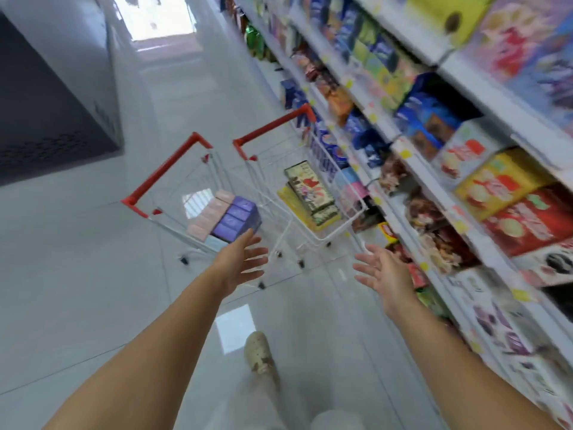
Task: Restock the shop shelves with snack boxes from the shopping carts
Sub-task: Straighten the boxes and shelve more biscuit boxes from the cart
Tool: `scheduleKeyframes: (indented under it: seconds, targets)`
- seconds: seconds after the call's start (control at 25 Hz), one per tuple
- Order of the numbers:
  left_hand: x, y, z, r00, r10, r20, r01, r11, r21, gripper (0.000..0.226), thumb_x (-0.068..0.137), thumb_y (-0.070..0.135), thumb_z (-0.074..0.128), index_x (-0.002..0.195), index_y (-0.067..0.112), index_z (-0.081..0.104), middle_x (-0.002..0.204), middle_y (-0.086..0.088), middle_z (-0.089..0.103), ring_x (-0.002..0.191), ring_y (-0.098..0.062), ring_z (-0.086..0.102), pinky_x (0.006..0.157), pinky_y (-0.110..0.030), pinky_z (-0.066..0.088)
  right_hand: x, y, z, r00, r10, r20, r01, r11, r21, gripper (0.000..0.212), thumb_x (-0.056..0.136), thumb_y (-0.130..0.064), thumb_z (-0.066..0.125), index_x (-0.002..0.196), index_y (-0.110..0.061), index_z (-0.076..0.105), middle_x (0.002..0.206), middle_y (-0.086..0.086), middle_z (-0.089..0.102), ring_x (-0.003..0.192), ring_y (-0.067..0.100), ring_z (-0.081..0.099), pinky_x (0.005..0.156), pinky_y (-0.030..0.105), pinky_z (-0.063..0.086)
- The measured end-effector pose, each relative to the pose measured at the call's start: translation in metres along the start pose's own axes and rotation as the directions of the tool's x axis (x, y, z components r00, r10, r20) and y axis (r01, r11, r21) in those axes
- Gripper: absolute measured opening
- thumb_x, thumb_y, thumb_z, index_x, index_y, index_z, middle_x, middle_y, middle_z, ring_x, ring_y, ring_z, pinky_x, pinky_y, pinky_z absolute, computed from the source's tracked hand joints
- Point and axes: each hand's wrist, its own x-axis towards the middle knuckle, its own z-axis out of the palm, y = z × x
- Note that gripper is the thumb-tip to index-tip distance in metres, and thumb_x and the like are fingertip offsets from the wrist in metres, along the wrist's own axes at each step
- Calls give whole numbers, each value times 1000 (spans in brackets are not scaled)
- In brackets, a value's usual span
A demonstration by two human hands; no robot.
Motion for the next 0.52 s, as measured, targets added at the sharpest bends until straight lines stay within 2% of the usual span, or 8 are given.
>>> scheduleKeyframes:
  seconds: [0.12, 0.24, 0.4, 0.52]
  targets:
    - [34, 11, -63, 994, -66, -87, 62, 997, -45, 34, 100, 43, 48, 116, 16, 61, 110, -9, 67, 90, -21, 65, 77, -37, 54, 27, 19, 81, 991, 118, 59, -113, 990, -80, 24, 101, -22, 45, 118, -10, 57, 104, 12, 67, 86, 24, 65, 64, 34, 52]
    - [70, 23, -104, 984, -103, -144, 87, 990, -113, 33, 101, 38, 48, 118, 13, 61, 115, -12, 63, 94, -23, 64, 85, -40, 53, 54, 28, 149, 977, 187, 103, -170, 973, -153, 20, 100, -17, 47, 115, -11, 58, 101, 11, 64, 86, 26, 63, 69, 36, 53]
    - [117, 33, -135, 974, -136, -184, 96, 973, -210, 38, 102, 37, 47, 126, 11, 59, 118, -12, 62, 105, -25, 61, 89, -40, 53, 107, 43, 229, 959, 215, 187, -148, 937, -317, 17, 98, -11, 50, 112, -15, 58, 103, 10, 60, 77, 19, 59, 66, 32, 50]
    - [155, 31, -158, 959, -172, -225, 105, 954, -280, 37, 101, 37, 48, 125, 11, 60, 118, -11, 64, 103, -24, 63, 92, -42, 53, 151, 68, 281, 930, 225, 291, -45, 855, -517, 24, 98, -11, 51, 120, -15, 58, 103, 7, 58, 81, 17, 58, 68, 28, 50]
